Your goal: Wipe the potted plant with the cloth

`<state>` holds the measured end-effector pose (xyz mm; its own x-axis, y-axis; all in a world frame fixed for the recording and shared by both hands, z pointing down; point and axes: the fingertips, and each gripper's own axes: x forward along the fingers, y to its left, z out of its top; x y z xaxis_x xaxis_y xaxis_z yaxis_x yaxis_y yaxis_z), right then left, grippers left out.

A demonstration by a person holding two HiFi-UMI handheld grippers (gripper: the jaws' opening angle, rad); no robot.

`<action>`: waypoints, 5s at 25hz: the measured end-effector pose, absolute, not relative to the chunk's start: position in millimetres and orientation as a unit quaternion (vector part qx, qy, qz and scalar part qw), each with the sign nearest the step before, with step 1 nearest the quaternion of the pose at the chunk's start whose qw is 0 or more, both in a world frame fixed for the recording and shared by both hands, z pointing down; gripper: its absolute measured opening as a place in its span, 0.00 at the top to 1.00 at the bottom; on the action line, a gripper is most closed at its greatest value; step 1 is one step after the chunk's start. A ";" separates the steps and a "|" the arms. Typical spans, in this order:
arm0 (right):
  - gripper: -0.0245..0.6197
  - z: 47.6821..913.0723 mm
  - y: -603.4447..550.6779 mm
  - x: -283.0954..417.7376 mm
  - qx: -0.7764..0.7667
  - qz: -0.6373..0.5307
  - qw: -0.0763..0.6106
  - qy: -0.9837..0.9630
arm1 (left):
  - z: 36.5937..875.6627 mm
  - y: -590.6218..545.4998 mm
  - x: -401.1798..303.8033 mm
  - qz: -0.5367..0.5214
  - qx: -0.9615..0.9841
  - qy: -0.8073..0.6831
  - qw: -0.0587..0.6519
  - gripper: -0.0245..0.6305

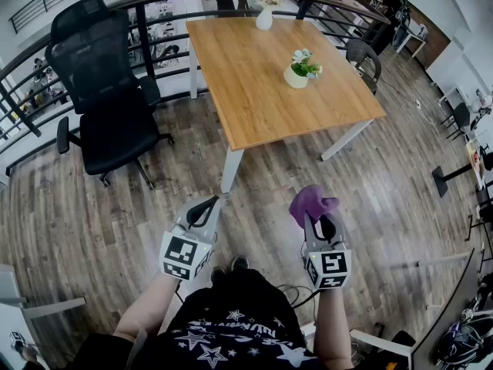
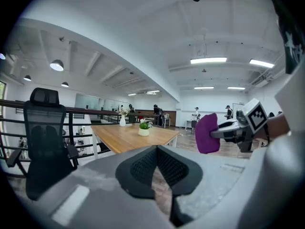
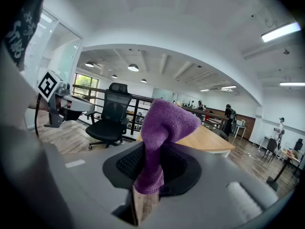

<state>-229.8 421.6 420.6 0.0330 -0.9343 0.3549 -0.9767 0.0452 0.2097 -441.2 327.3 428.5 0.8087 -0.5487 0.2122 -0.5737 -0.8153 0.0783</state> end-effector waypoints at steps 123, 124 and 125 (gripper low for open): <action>0.83 533.5 -157.2 211.5 0.636 0.173 0.238 -0.714 | 525.1 -136.5 -39.4 0.150 0.942 -0.274 0.123 0.51; 0.83 535.1 -165.4 213.3 0.630 0.173 0.240 -0.718 | 525.9 -138.9 -37.5 0.153 0.941 -0.278 0.121 0.49; 0.83 536.4 -173.7 214.8 0.625 0.171 0.242 -0.722 | 527.7 -141.7 -36.0 0.156 0.938 -0.285 0.120 0.48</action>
